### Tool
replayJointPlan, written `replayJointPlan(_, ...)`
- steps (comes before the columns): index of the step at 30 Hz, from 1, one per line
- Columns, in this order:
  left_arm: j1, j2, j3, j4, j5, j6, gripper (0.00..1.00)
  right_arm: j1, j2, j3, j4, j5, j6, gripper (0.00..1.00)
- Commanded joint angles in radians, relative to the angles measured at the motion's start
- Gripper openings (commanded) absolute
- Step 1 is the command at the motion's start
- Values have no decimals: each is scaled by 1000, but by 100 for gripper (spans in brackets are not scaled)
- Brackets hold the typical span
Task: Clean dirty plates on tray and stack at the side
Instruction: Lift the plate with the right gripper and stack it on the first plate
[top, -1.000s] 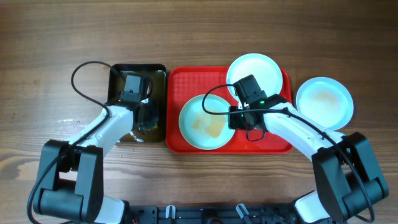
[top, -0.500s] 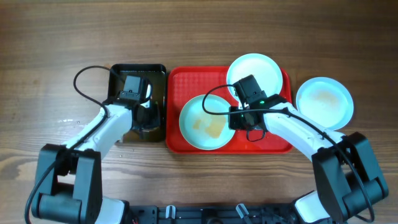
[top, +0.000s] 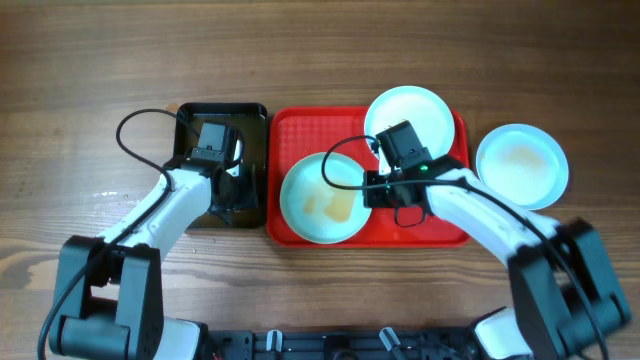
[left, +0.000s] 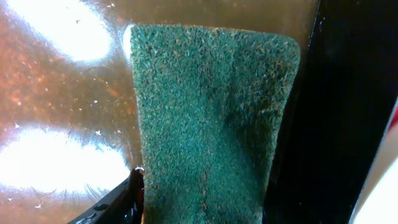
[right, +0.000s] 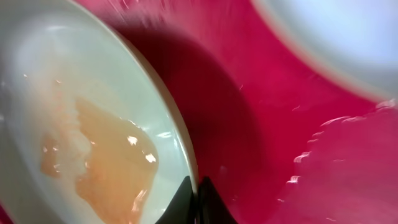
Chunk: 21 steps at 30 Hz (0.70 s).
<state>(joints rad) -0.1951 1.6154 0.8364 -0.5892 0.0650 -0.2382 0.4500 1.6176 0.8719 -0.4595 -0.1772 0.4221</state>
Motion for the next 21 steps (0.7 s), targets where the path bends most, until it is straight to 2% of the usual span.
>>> replayJointPlan(1,1,-18,13,-3,-10,-9,54,2,-166,18,7,225,-83,4)
replayJointPlan(3,1,-18,13,-2,-10,-9,54,2,-220,18,10,365,-165,4)
replayJointPlan(8,1,-18,13,-3,-10,-9,55,8,-230,29,37,544,-309,4)
replayJointPlan(13,1,-18,13,-2,-10,-8,56,147,-230,60,156,832,-628,4)
replayJointPlan(15,1,-18,13,3,-10,-8,56,239,-230,60,261,917,-830,4)
replayJointPlan(20,1,-18,13,5,-10,-8,55,360,-230,60,424,971,-1105,4)
replayJointPlan(21,1,-18,13,5,-10,-8,55,369,-230,60,447,970,-1125,4)
